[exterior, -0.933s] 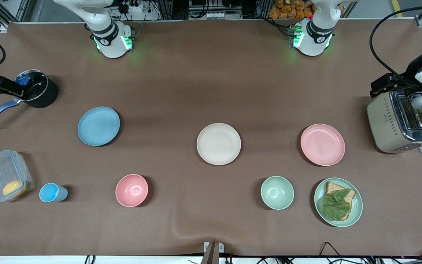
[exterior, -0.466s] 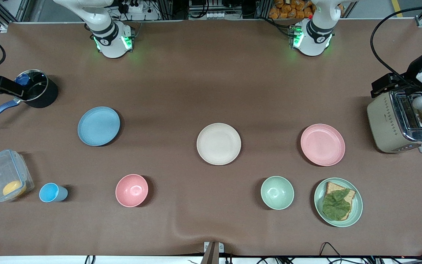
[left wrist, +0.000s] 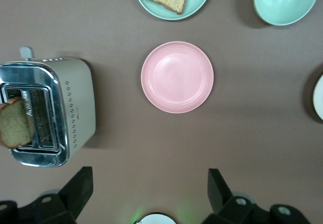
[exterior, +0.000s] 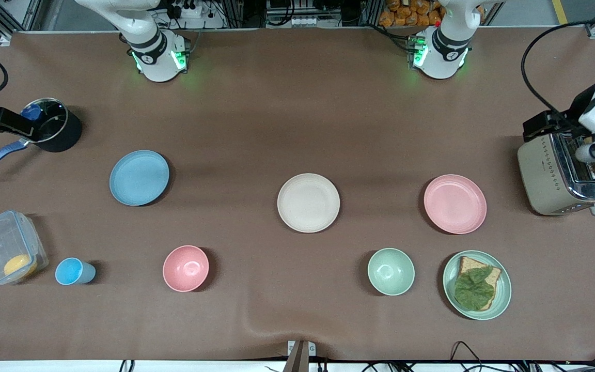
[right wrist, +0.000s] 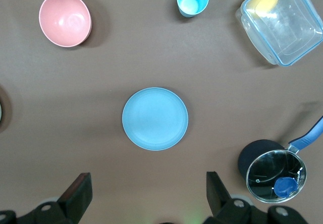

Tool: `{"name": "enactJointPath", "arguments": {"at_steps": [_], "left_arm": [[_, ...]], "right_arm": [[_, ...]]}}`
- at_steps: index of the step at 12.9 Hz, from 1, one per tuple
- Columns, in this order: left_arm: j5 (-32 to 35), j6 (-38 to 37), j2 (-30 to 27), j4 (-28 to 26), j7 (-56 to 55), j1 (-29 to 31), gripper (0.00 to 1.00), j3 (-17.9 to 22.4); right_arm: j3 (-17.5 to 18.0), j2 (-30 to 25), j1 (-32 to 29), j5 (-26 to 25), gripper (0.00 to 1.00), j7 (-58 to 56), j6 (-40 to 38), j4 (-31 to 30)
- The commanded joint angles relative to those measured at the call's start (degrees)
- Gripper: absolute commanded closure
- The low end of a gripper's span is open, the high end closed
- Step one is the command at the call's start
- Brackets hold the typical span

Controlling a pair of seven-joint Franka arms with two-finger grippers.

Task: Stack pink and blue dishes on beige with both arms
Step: 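Reach the left gripper down to the rim of the pink plate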

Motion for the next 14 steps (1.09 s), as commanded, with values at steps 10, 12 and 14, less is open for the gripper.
{"name": "enactJointPath", "arguments": {"at_steps": [10,12,14], "left_arm": [[1.4,54.6,13.5,-35.4,0.9,8.6,0.0,-0.3],[1.4,56.4,16.8,-35.4,0.9,8.7,0.07,-0.3],[1.4,57.1,18.6,-35.0,0.9,9.2,0.1,-0.2]], "right_arm": [[-0.6,11.8,-7.0,1.5,0.0,-2.7,0.2,-2.4],[-0.6,13.0,-8.4,1.5,0.0,-5.3,5.0,-6.4],[-0.6,12.5,-8.9,2.3,0.0,-8.0,12.4,-12.9]]}}
